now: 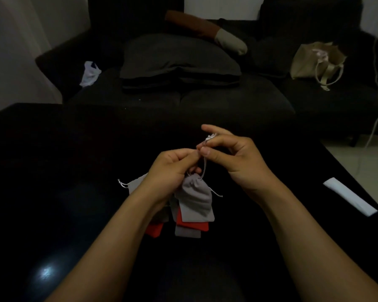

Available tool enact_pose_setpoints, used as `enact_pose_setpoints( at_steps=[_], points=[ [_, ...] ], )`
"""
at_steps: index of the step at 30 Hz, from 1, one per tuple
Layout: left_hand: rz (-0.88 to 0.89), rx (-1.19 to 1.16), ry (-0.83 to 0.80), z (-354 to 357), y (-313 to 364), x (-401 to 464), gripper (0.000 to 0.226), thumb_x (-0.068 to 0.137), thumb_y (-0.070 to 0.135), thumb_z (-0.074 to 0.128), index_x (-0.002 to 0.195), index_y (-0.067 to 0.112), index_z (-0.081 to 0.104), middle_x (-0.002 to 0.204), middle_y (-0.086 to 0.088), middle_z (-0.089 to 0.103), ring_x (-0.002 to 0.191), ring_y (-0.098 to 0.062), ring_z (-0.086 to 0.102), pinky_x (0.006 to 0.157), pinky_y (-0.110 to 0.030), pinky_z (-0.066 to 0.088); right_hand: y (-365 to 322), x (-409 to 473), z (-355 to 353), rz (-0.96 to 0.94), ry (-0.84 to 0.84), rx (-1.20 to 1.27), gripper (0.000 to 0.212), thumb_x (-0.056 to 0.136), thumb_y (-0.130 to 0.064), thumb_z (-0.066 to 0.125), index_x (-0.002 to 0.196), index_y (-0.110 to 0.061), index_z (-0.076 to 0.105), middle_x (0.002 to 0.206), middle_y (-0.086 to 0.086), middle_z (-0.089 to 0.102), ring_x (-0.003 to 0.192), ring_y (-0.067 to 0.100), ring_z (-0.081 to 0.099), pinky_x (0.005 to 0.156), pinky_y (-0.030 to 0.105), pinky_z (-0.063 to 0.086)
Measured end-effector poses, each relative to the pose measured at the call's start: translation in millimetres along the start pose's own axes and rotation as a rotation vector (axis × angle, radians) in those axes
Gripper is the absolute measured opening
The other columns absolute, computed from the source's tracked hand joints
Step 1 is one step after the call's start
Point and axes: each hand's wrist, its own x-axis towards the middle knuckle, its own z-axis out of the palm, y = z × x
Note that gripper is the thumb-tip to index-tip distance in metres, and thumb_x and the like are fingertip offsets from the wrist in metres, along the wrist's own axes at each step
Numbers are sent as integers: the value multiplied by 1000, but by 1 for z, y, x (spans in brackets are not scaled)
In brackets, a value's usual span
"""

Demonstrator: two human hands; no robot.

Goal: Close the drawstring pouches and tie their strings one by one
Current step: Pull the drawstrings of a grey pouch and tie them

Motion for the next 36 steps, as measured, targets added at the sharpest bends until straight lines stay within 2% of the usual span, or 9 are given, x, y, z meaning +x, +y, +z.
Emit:
enact_pose_setpoints(
  at_steps=[3, 5, 7, 12, 16, 19, 24, 28, 36],
  points=[
    [-5, 15, -110, 2, 1, -3, 42, 101, 25, 49, 61, 16, 58, 60, -1, 54, 55, -8, 52, 57, -20, 43, 0, -3, 3, 40, -48, 80, 13, 87, 1, 66, 98, 1, 72, 105, 11, 72, 98, 14, 71, 82, 23, 56],
    [-38, -76, -121, 5, 3, -3, 36, 102, 20, 45, 71, 11, 62, 63, -5, 50, 59, -12, 53, 61, -24, 48, -3, -4, 5, 116, -53, 149, 16, 90, 0, 62, 102, 8, 69, 83, 14, 73, 72, 22, 74, 65, 25, 59],
    [-88, -192, -98, 8, 4, -3, 26, 100, 15, 44, 88, 2, 64, 66, -7, 49, 65, -17, 52, 68, -31, 54, -4, -5, 5, 170, -22, 162, 18, 90, 0, 61, 103, 11, 68, 80, 16, 72, 64, 18, 72, 58, 23, 58],
    [-12, 103, -123, 9, 1, -5, 27, 100, 24, 52, 92, 6, 70, 68, -11, 54, 63, -13, 57, 62, -21, 48, 0, -3, 1, 232, -37, 23, 20, 97, -6, 56, 104, 4, 72, 90, 23, 72, 77, 20, 69, 68, 26, 57],
    [-46, 35, 0, 6, -3, -1, 31, 102, 23, 49, 93, 4, 72, 59, -3, 54, 60, -13, 58, 63, -23, 46, -2, -1, 1, 272, 38, -55, 20, 96, -5, 55, 103, -7, 74, 64, -1, 64, 52, 1, 51, 49, 14, 39],
    [-111, -71, 66, 3, -3, 0, 31, 102, 27, 50, 97, 7, 74, 68, -5, 65, 63, -14, 59, 63, -25, 47, -4, 1, 0, 306, 78, -54, 24, 92, -1, 59, 109, -13, 71, 64, 2, 64, 49, -1, 51, 47, 12, 38],
    [-136, -168, 128, 0, -4, 0, 19, 97, 23, 59, 98, 13, 75, 87, -4, 75, 78, -12, 70, 62, -20, 54, -9, -1, -2, 437, -45, -50, 40, 86, -2, 64, 124, -17, 62, 71, 6, 73, 52, 6, 54, 48, 16, 40],
    [-103, -180, 62, -2, -1, -2, 15, 90, 20, 65, 85, 12, 76, 81, -5, 74, 74, -14, 67, 69, -22, 55, -5, -4, -2, 450, -236, -82, 28, 87, -13, 69, 115, -17, 68, 86, 9, 77, 56, 10, 58, 50, 19, 39],
    [-24, -55, 81, -9, 2, -2, 15, 82, 4, 73, 94, 14, 73, 87, -7, 77, 83, -18, 74, 74, -26, 57, -5, -5, -5, 482, -188, -100, 15, 90, -19, 69, 97, -6, 71, 80, 13, 76, 50, 10, 60, 44, 18, 37]
  ],
)
